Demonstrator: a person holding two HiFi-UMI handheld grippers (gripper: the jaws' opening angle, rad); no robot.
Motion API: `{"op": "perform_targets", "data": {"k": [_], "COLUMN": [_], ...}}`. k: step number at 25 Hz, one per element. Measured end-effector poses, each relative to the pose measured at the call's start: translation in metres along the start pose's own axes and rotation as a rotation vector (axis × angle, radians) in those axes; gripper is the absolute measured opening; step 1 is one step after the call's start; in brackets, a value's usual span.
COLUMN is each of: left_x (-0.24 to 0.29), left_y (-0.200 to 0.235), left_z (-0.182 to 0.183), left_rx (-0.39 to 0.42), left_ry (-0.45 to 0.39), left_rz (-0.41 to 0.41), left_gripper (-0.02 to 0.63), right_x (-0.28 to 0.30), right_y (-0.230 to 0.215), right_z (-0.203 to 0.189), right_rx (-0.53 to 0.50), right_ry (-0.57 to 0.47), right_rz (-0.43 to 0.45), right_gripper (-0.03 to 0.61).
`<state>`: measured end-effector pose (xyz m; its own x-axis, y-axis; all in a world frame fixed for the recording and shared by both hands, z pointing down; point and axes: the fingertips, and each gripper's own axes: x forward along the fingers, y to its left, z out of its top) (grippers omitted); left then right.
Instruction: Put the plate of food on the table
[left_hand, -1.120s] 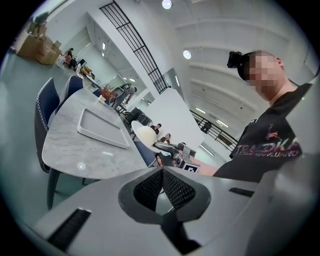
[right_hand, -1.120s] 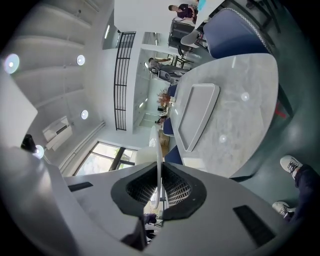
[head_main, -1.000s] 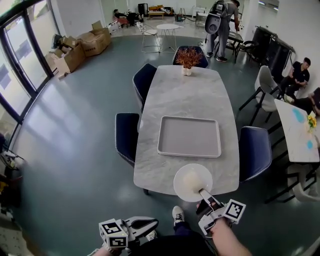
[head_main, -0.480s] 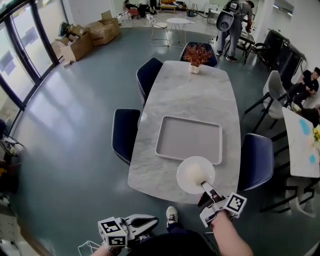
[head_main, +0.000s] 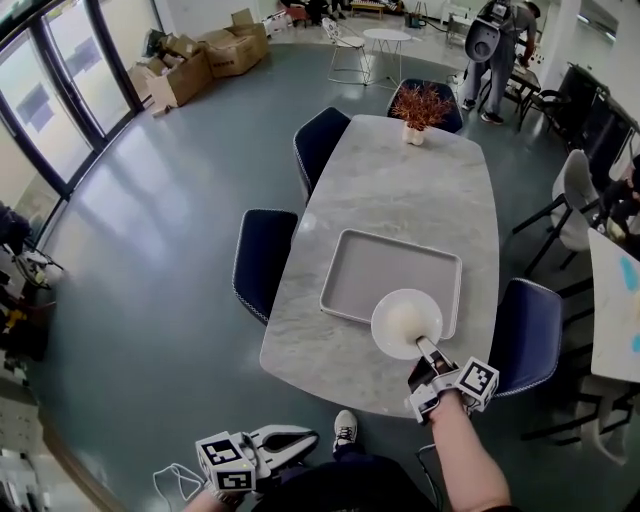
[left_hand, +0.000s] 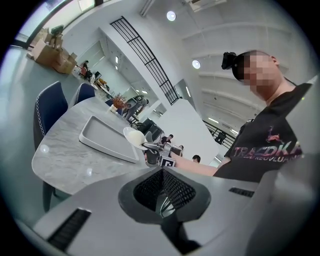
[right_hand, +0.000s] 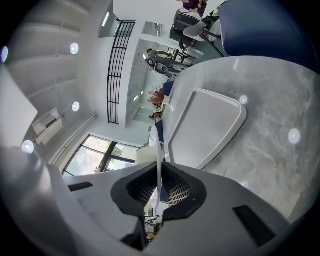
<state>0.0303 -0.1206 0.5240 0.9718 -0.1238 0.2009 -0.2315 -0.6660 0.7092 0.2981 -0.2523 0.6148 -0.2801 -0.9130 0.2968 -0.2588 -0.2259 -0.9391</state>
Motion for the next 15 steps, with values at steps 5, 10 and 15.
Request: {"op": "perform_targets", "data": {"k": [5, 10, 15], "left_x": [0.002, -0.003, -0.01], "left_y": [-0.002, -0.001, -0.003], "left_z": [0.003, -0.002, -0.003], "left_rx": [-0.002, -0.025, -0.04], "left_ry": [-0.038, -0.073, -0.086], "left_rz": [0.055, 0.114, 0.137], "left_gripper": [0.006, 0.006, 0.006], "right_x": [0.027, 0.053, 0.079], "right_y": [-0.025, -0.05, -0.068], "right_z": [0.021, 0.045, 0.054], "right_rx": [0.008, 0.018, 0.027], "right_ry": [0.027, 0.014, 0.017], "right_rz": [-0.043, -0.092, -0.153], "right_gripper": [0.027, 0.026, 0.026]}}
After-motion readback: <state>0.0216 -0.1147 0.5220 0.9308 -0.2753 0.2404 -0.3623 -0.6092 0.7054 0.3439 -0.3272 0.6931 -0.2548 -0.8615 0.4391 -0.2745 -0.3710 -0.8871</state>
